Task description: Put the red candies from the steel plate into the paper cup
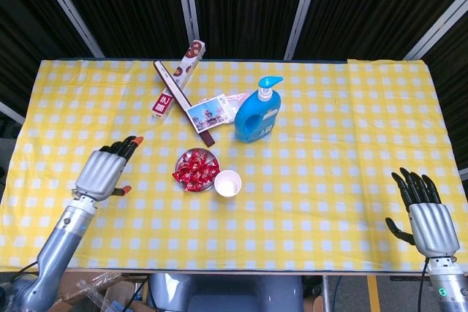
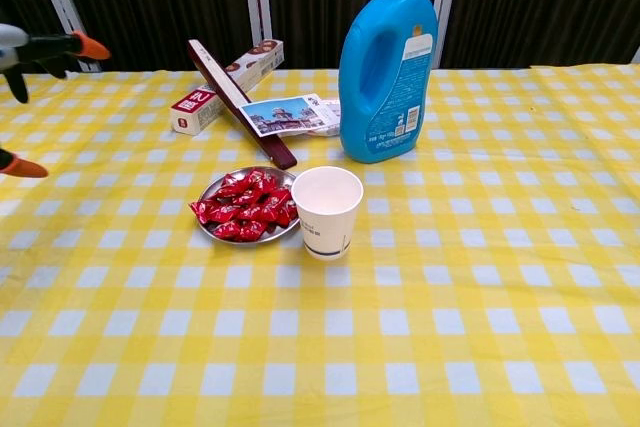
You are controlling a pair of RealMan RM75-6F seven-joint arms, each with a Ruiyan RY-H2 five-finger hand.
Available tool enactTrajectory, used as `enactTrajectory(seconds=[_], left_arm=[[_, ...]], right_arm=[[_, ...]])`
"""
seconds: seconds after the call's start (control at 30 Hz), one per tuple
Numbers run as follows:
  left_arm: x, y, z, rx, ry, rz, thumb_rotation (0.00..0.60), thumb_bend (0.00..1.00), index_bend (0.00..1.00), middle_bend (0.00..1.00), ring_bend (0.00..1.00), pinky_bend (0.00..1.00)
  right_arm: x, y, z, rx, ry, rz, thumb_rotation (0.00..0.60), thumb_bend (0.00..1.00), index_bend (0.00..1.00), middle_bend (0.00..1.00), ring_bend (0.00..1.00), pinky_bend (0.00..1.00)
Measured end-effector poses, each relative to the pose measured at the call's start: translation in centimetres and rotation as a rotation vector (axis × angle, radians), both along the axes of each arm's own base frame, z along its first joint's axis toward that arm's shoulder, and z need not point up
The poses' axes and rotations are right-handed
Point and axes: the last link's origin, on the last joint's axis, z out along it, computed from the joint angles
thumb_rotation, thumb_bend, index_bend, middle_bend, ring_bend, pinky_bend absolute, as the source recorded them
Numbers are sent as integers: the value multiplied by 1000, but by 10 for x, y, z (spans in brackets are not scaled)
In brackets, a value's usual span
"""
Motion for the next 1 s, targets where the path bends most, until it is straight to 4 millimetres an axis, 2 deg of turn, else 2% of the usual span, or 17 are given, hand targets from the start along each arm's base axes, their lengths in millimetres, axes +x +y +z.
enactTrajectory(seconds=[0.07, 0.2, 0.33, 0.4, 0.63, 1.0], left_arm=[[14, 8, -11, -15, 11, -27, 600, 202, 197, 341, 770, 814], [38, 25, -33, -52, 34, -55, 600, 202, 215, 314, 832, 873], [56, 39, -52, -88, 75, -81, 600, 204, 216, 280, 836, 876], [61, 44, -60, -110, 90, -79, 600, 206, 216, 257, 789, 872], [73, 59, -79, -172, 162, -66, 600, 218, 220, 249, 737, 850], [73, 66, -108, -224, 222, -31, 600, 239, 219, 233, 789, 870]], right_arm=[[0, -1, 1, 3, -13, -2, 600, 336, 0, 0, 0, 0], [0, -2, 2, 8, -33, -13, 600, 336, 0, 0, 0, 0], [-1, -3, 3, 10, -54, -29, 600, 336, 0, 0, 0, 0], [-1, -3, 3, 12, -58, -32, 600, 336, 0, 0, 0, 0], [-1, -4, 3, 20, -72, -43, 600, 336, 0, 0, 0, 0], [0, -4, 3, 25, -87, -50, 600, 336, 0, 0, 0, 0]])
